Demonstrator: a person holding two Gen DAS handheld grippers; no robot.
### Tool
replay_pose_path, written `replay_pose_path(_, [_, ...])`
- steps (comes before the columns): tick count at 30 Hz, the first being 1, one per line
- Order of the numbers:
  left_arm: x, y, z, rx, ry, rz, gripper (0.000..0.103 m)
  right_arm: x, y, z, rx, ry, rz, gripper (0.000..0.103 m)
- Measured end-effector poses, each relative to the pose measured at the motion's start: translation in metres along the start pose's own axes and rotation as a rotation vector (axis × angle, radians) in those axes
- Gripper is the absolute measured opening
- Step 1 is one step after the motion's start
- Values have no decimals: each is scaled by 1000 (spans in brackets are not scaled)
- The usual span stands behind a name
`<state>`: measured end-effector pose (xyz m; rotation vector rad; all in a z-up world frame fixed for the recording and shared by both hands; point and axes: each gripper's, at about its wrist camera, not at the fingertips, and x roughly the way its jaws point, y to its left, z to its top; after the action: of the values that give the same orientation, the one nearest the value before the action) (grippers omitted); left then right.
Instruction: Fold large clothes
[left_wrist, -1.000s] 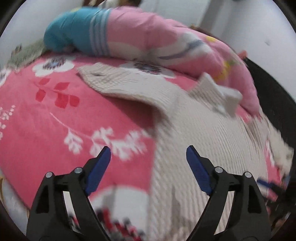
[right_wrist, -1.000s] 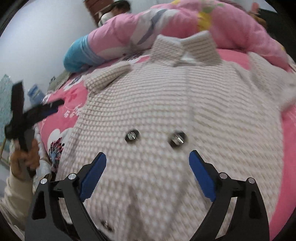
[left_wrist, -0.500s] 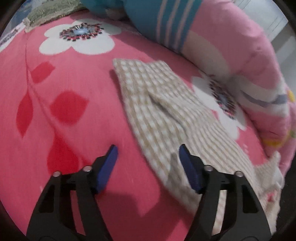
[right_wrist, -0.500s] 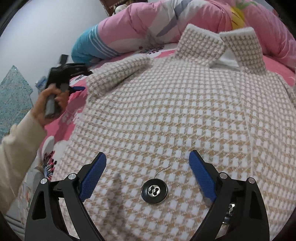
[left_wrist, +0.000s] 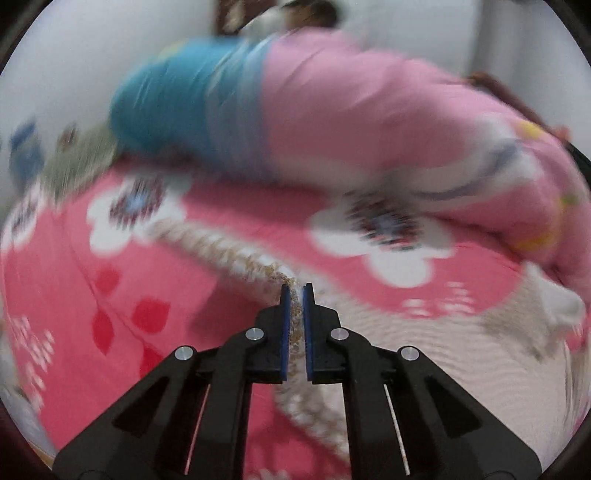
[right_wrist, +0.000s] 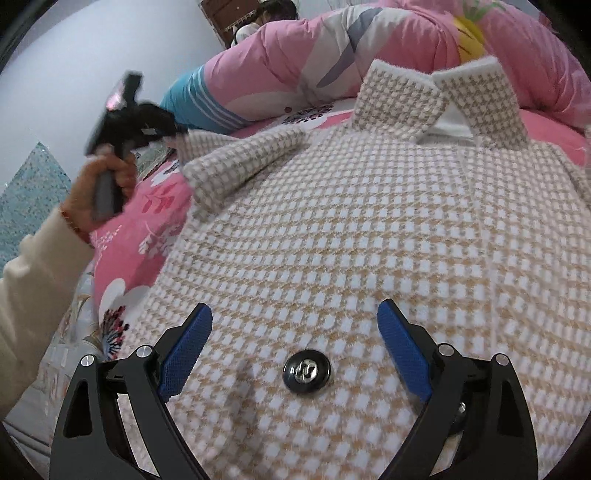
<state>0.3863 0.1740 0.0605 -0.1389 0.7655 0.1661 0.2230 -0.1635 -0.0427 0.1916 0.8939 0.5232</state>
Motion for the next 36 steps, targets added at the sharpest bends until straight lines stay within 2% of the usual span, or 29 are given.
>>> replay_pose_path(4, [-82, -75, -14, 213, -119, -102, 6, -39, 1, -7, 35, -62, 23, 88])
replay_pose_path(6, [-110, -107, -31, 303, -139, -151, 6, -61, 0, -15, 54, -93, 19, 88])
replay_pose_path(9, [-136, -149, -69, 400, -99, -260, 10, -90, -4, -32, 83, -127, 0, 88])
replay_pose_path(11, [-140, -165, -96, 417, -53, -320, 10, -105, -8, -46, 100, -133, -20, 88])
replay_pose_path(13, [-136, -179, -132, 431, -8, -373, 20, -115, -14, -63, 123, -120, -45, 88])
replay_pose_path(15, [-122, -184, -161, 420, 58, -410, 52, -120, -21, -78, 149, -96, -65, 88])
replay_pose_path(17, [-101, -184, -193, 386, 131, -435, 58, -124, -31, -89, 191, -72, -79, 88])
replay_pose_path(19, [-81, -183, -214, 374, 184, -408, 65, -130, -43, -98, 239, -61, -78, 88])
replay_pose_path(22, [-68, -173, -229, 351, 244, -406, 69, -140, -54, -103, 269, -69, -87, 88])
replay_pose_path(23, [-69, -169, -231, 339, 250, -415, 73, -143, -56, -103, 271, -74, -92, 88])
replay_pose_path(24, [-73, -160, -232, 318, 244, -439, 79, -145, -58, -102, 271, -79, -95, 88])
replay_pose_path(27, [-87, -139, -228, 283, 193, -484, 81, -148, -63, -94, 280, -79, -89, 88])
replay_pose_path(31, [-99, -107, -224, 260, 133, -470, 82, -141, -57, -68, 258, -70, -64, 88])
replay_pose_path(33, [-97, -93, -219, 239, 107, -425, 82, -130, -52, -47, 246, -62, -24, 88])
replay_pose_path(36, [-81, -77, -211, 223, 98, -303, 82, -110, -52, -17, 278, -49, 97, 88])
